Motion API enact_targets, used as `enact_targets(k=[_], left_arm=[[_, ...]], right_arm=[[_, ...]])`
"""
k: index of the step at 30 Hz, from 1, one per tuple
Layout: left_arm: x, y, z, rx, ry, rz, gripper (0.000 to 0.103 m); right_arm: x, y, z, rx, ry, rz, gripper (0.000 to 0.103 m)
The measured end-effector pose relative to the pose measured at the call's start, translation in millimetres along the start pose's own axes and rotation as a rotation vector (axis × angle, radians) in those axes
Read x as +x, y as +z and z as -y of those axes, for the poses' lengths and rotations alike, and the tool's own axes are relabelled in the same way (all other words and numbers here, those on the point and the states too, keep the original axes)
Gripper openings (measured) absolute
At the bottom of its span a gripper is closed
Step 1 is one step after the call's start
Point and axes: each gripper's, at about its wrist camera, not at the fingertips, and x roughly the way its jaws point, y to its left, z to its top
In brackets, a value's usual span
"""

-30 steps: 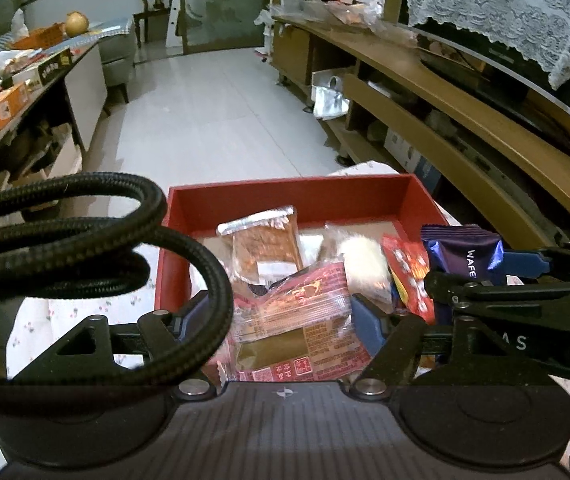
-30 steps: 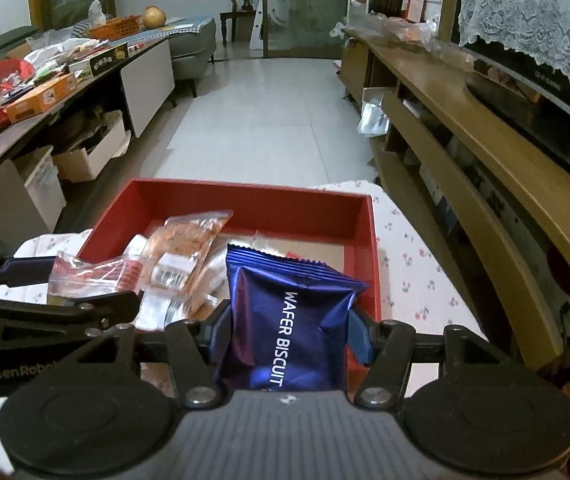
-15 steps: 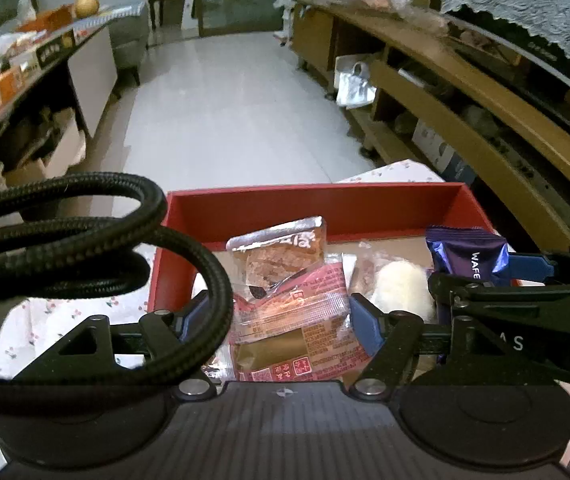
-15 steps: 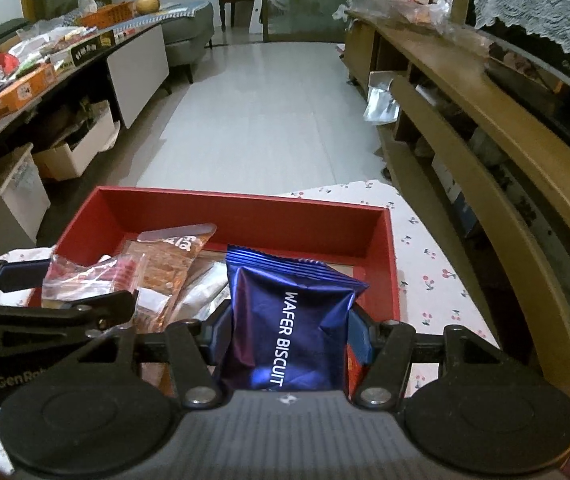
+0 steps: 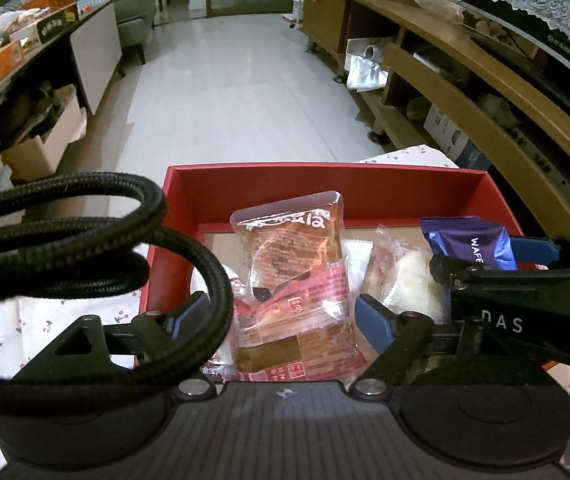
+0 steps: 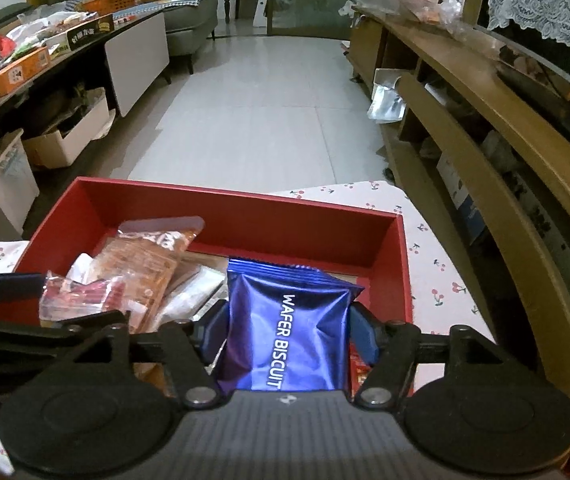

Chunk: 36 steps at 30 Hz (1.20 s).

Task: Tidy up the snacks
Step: 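Open the right tool over the box while the left tool releases the pink packet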

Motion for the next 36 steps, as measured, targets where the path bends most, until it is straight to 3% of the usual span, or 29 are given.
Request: enact_targets(k=[5, 36], left_arm=[[-4, 3, -2, -0.002, 0.001, 0.017, 0.088], [-37, -7, 11, 0.036, -0.051, 0.085, 0.094]], right_arm=[[-2, 1, 0, -0.008, -0.003, 0.011, 0.099], [-47, -4, 7, -0.015, -0.010, 0.093, 0.101]])
